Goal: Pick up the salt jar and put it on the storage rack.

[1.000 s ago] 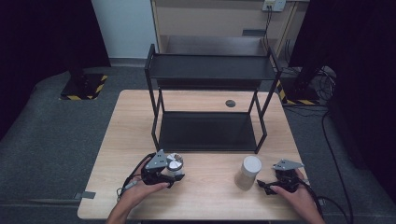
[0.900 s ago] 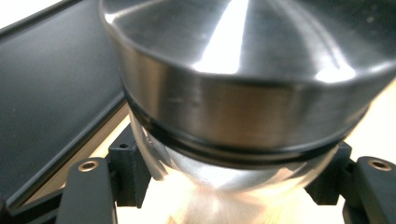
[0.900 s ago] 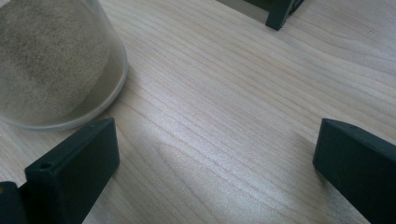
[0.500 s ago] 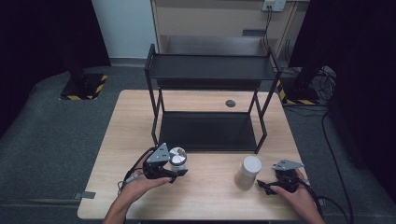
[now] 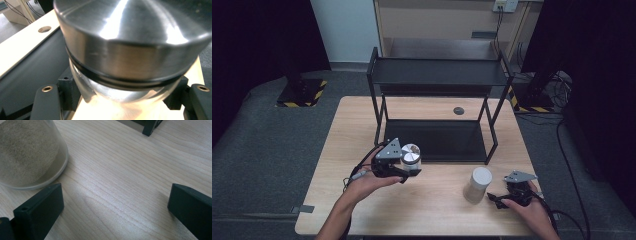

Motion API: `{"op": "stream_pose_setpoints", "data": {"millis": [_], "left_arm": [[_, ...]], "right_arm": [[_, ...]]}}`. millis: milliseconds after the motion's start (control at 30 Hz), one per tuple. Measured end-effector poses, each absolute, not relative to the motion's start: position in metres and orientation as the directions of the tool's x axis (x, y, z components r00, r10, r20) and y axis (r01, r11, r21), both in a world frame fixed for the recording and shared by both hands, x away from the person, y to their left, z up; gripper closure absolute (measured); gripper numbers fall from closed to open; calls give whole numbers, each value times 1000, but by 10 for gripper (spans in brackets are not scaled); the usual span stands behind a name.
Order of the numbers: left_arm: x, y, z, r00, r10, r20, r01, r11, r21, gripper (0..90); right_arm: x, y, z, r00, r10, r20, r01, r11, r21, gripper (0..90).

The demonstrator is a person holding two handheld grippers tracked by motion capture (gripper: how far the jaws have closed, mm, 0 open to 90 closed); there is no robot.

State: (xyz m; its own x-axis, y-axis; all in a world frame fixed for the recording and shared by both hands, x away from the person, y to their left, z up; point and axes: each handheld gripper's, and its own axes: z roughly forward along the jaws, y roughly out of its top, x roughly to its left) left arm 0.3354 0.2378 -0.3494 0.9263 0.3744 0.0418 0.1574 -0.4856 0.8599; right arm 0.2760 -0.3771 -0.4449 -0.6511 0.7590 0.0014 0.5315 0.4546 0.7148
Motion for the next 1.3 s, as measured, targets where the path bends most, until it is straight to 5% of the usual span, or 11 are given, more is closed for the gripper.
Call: {"op": "stream_pose_setpoints", "data": {"millis": [1300], "left_arm": [[374,228,-244,937,337,89,108,-523,845,299]], "right_arm": [[276,-377,-445,-652,758,2,531,455,715,12]]}}
